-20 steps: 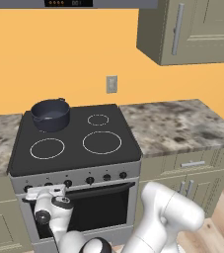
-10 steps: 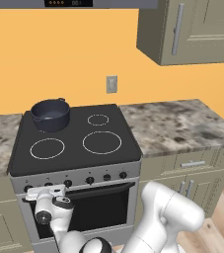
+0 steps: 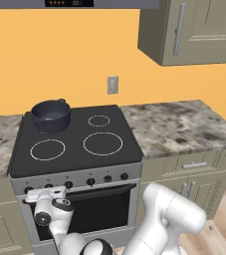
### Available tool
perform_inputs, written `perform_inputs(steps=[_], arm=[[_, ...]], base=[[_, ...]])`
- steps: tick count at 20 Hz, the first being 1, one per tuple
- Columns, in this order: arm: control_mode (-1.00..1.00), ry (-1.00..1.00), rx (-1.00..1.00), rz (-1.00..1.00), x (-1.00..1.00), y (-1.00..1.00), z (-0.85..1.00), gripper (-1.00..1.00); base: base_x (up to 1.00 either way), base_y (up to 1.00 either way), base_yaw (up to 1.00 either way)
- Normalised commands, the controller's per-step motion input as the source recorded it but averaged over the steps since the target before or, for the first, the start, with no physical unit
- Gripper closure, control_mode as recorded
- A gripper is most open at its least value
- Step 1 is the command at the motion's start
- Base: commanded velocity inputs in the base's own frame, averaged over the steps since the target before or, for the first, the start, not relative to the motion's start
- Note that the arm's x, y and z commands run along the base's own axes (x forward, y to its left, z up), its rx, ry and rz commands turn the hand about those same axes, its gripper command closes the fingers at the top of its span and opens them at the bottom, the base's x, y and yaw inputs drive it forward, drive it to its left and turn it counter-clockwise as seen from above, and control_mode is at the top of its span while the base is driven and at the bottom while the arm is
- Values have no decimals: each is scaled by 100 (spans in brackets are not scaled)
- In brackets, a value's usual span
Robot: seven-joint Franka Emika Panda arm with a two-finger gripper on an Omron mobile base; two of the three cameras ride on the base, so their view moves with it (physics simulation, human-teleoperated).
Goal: Retrieve the frozen meat and place it in the pot on a burner. Then turn the burner on.
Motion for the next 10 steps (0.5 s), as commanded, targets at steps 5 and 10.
perform_inputs(steps=[5, 10], arm=[[-100, 0, -1, 0, -6, 0, -48, -100], [-100, 0, 0, 0, 0, 0, -5, -100]], base=[[0, 0, 0], [0, 0, 0]])
